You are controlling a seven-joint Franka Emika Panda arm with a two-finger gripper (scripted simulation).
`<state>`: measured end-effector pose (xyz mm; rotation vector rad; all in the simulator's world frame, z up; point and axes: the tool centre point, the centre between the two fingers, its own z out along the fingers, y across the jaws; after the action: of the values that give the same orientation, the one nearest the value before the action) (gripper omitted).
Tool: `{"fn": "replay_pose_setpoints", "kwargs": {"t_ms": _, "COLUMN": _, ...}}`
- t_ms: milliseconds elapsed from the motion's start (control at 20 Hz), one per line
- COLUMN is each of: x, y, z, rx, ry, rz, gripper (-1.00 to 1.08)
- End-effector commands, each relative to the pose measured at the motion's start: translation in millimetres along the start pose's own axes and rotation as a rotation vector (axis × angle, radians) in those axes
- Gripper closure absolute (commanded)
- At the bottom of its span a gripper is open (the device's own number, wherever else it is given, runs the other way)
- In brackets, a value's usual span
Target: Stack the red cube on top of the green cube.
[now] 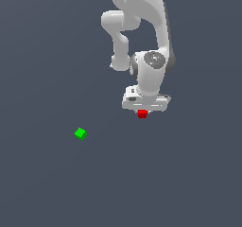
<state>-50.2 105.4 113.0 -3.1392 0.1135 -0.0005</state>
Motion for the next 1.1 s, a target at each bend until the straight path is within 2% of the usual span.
{"fn": "replay_pose_setpoints", "kwargs": {"t_ms": 0, "x": 4.9, "y": 18.0, "z": 2.6, "rx": 0.0, "ry": 0.001, "rz": 0.001, "gripper": 1.08}}
{"fn": "replay_pose_setpoints", "kwargs": {"t_ms": 200, "x": 15.3, "y": 55.8, "z": 8.9, "rx": -0.001, "ry": 0.001, "rz": 0.001, "gripper": 1.08}}
{"fn": "replay_pose_setpoints", "kwargs": {"t_ms": 800, "x": 57.5, "y": 200.6, "z": 33.1, "rx": -0.001, "ry": 0.001, "rz": 0.001, "gripper": 1.08}}
{"fn": "replay_pose_setpoints", "kwargs": {"t_ms": 1050, "x": 73.8, "y": 250.5, "z": 41.8, "rx": -0.001, "ry": 0.0, "rz": 0.001, "gripper": 1.08}}
